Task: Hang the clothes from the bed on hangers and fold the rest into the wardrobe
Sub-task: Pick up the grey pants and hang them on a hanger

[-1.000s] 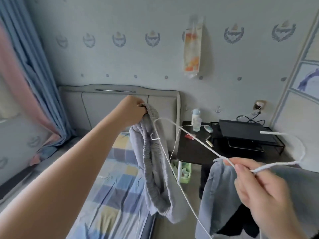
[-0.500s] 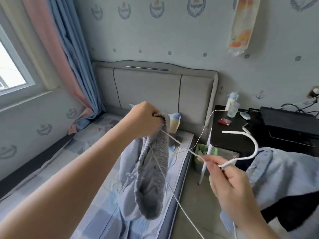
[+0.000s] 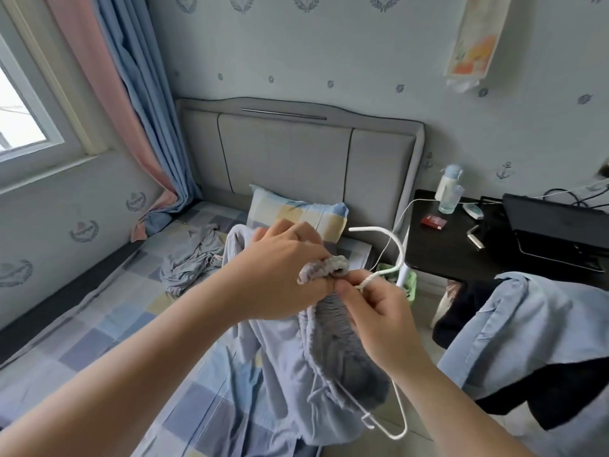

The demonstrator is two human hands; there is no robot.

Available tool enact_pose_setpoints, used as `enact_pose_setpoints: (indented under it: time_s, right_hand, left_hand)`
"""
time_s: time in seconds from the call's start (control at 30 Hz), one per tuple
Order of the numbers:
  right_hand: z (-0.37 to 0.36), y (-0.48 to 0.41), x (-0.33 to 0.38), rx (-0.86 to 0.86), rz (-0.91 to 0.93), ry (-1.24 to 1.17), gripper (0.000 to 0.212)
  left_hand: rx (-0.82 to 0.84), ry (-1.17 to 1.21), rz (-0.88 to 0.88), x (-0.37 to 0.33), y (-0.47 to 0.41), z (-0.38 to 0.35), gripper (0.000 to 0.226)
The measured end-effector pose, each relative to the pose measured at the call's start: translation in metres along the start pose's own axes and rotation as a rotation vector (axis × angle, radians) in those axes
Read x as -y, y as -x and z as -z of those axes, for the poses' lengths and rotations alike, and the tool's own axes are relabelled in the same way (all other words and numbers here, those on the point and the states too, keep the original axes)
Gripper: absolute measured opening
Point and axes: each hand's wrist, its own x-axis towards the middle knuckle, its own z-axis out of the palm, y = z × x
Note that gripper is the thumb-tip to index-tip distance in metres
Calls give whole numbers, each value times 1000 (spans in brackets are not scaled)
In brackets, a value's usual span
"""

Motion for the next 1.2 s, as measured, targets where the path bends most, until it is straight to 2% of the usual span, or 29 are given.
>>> enact_pose_setpoints:
  time_s: [0.07, 0.2, 0.37, 0.47, 0.53, 0.67, 0.7, 0.77, 0.83, 0.87, 0.9, 0.93, 1.0, 1.1, 1.2]
  right_hand:
    - [4, -2, 2, -5, 37, 4, 26]
    - [15, -7, 2, -34, 124, 146, 29]
    - [17, -12, 1, -78, 330, 329, 33]
    - [18, -14, -1, -101, 290, 350, 35]
    - [24, -11, -2, -125, 277, 367, 29]
    - [40, 9, -13, -270, 455, 526, 12]
    - [39, 15, -19, -226, 429, 524, 10]
    - [29, 26, -33, -1, 177, 474, 9]
    - [11, 33, -45, 240, -121, 438, 31]
    - [4, 34, -52, 292, -194, 431, 41]
    - [-2, 33, -58, 314, -221, 435, 45]
    - [-7, 32, -60, 316, -217, 459, 40]
    - [-13, 32, -63, 222, -111, 531, 8]
    - [-15, 41, -64, 121, -10, 387, 15]
    - [-15, 54, -73, 227, -113, 370, 16]
  left_hand:
    - [59, -15, -33, 8, 4, -1, 49]
    - [12, 76, -69, 14, 4, -12, 29]
    - [-79, 184, -119, 6, 4, -33, 25]
    - [-120, 195, -136, 4, 1, -38, 23]
    - [-139, 204, -102, 8, 2, -42, 22]
    - [-314, 269, 95, 19, 8, -49, 16]
    - [-360, 294, 145, 22, 10, -51, 13]
    - [-424, 356, 238, 24, 13, -55, 14]
    - [-464, 453, 289, 24, 15, -57, 13]
    - [-479, 504, 300, 21, 17, -58, 12]
    - [-494, 541, 308, 19, 18, -59, 12]
    - [-509, 563, 316, 18, 20, -60, 12]
    - [-543, 588, 338, 17, 22, -62, 13]
    - [-608, 627, 409, 23, 26, -65, 19]
    - [-642, 666, 457, 28, 32, -68, 24]
